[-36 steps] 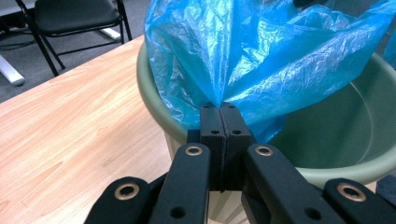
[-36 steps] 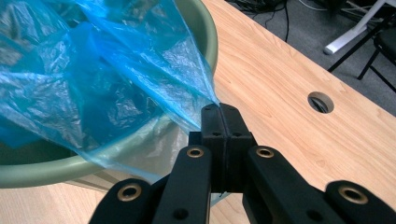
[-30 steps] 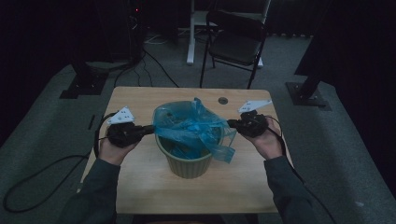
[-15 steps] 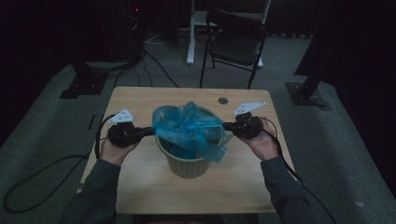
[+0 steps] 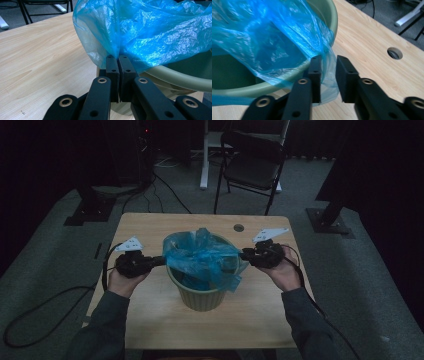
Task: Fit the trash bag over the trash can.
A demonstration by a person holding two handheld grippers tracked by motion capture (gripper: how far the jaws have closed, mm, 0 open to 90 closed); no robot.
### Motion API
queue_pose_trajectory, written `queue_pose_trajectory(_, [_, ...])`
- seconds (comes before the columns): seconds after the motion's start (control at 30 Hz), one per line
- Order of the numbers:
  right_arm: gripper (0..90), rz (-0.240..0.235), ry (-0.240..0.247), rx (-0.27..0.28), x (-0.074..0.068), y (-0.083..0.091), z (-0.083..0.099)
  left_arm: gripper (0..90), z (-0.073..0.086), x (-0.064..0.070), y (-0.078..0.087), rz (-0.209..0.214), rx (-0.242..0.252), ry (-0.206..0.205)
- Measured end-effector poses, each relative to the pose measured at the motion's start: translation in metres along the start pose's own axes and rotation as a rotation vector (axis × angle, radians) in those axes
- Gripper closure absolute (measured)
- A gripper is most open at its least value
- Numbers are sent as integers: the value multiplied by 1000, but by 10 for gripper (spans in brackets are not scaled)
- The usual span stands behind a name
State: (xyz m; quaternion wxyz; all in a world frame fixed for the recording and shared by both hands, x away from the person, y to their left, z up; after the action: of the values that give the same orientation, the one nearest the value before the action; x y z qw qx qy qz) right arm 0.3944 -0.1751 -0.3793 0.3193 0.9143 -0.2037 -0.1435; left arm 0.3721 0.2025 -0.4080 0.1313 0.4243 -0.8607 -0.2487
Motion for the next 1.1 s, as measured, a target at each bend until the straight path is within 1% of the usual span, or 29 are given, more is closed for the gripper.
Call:
queue_pose_trajectory(0.1, [705,3,17,29,-2,7,-5,877,-1,0,0,-4,3,2])
queue_pose_trajectory(0.23, [703,4,24,40,-4,8,-11,873,-2,1,0,-6,3,-1])
queue_pose_trajectory(0.27, [705,4,32,42,-5,8,-13,873,-2,2,-1,-7,1,-5])
queue_pose_trajectory(0.3, [712,0,42,40,-6,6,-17,873,-2,2,-1,-8,0,-7])
queue_pose_trajectory(0.47, [715,-6,48,36,-6,-1,-24,868,-2,1,-1,-8,-1,-9])
queue_pose_trajectory(0.6, [708,-34,68,35,-6,-9,-30,863,-2,1,-1,-8,-2,-9])
queue_pose_trajectory(0.63, [708,-34,68,35,-6,-9,-30,862,-2,1,-1,-8,-2,-9])
queue_pose_trajectory(0.7, [688,-31,79,22,-6,-15,-35,860,-2,1,-1,-8,-2,-9])
queue_pose_trajectory(0.8, [687,-34,87,23,-6,-18,-41,859,-2,1,-1,-9,-2,-11])
queue_pose_trajectory(0.93, [684,-29,97,25,-7,-16,-44,857,-2,0,-1,-8,-4,-12])
queue_pose_trajectory(1.1, [677,-12,96,40,-5,-3,-44,854,-2,0,-1,-9,-2,-9])
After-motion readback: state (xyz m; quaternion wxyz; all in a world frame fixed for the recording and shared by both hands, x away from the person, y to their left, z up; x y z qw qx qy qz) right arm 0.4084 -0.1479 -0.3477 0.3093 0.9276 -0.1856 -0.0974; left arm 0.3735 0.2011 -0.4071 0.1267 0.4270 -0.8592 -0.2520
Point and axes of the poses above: each handheld gripper's, and its own axes: y roughly backward along the jaws, z roughly out of its underside, x roughly to its right, the point moved 3 cm from there along -y, roughly forward along the jaws, and after that the axes turned 15 degrees about -z, right-handed, at the moved point
